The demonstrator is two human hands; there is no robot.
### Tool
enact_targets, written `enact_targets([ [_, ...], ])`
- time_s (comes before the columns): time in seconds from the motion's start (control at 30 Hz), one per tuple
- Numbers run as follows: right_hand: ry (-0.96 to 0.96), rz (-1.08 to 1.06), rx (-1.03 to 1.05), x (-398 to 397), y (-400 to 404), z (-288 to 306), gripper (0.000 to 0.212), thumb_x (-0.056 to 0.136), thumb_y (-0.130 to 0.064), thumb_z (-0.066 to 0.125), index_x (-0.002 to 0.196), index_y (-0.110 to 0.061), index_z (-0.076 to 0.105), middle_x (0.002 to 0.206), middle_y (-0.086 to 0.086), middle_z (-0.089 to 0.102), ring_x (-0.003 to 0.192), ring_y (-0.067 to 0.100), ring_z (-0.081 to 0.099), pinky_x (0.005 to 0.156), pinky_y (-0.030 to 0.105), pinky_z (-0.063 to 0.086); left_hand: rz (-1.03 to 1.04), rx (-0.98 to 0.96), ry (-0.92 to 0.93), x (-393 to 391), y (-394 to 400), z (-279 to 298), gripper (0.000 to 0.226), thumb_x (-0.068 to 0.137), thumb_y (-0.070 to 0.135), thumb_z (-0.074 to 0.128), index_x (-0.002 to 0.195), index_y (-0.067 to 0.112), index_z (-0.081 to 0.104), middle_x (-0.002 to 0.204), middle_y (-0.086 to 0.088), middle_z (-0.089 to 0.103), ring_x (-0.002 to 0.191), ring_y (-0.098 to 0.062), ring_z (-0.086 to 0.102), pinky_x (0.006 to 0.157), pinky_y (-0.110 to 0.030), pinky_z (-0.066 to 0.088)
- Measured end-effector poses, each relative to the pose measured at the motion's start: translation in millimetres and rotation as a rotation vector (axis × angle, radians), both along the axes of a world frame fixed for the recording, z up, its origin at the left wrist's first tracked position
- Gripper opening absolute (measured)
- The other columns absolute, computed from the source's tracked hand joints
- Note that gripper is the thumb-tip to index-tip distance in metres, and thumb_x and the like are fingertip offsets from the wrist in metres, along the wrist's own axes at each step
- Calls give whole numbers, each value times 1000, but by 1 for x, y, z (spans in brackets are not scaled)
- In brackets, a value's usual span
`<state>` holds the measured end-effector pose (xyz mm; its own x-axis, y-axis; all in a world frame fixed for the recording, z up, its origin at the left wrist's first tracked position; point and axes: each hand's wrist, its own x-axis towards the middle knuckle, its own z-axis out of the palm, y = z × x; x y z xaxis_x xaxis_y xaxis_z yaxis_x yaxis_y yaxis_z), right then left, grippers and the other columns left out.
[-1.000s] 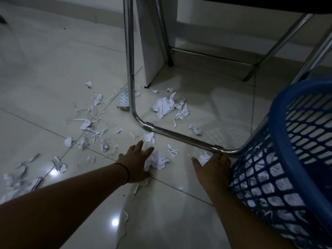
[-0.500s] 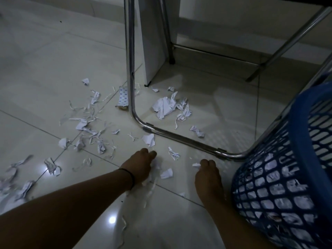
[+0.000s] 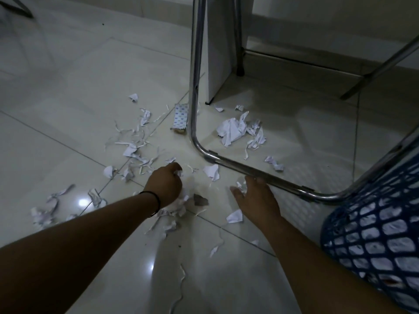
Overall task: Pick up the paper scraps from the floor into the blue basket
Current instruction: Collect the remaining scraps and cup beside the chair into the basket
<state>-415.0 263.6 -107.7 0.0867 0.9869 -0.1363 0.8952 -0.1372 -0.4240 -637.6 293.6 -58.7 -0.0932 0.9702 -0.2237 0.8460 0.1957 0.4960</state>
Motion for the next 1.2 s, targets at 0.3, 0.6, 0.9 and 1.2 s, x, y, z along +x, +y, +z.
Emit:
enact_targets([
  [0.3, -23, -72, 104, -10, -6, 1, 15, 93, -15, 45, 85, -4, 53, 100, 18, 57, 92, 30, 57, 74, 30, 38, -159, -276, 147, -27, -13, -12, 52, 67, 36, 77, 102, 13, 45, 106, -11, 50, 94, -28, 52, 75, -34, 46],
  [0.6, 26, 58, 67, -15, -57, -5, 27, 87, -5, 48, 112, -11, 57, 108, 10, 58, 93, 27, 62, 74, 31, 47, -199, -184, 221, -32, -3, -17, 35, 80, -2, 46, 114, 6, 52, 116, -23, 55, 104, -36, 53, 77, -31, 40],
  [0.9, -228, 145, -53, -20, -69, -18, 42, 91, -55, 37, 112, -21, 49, 107, 2, 53, 94, 20, 60, 74, 31, 47, -118, -41, 219, -48, -3, -2, 18, 85, 28, 49, 93, 11, 49, 103, -18, 58, 92, -33, 55, 69, -29, 36],
  [1.2, -114, 76, 17, -24, -59, -18, 15, 98, -17, 38, 103, -10, 51, 106, 6, 59, 94, 17, 61, 77, 22, 46, -402, -333, 506, -73, -17, 17, 52, 79, 5, 61, 124, 6, 36, 126, -18, 35, 92, -23, 49, 80, -32, 43],
])
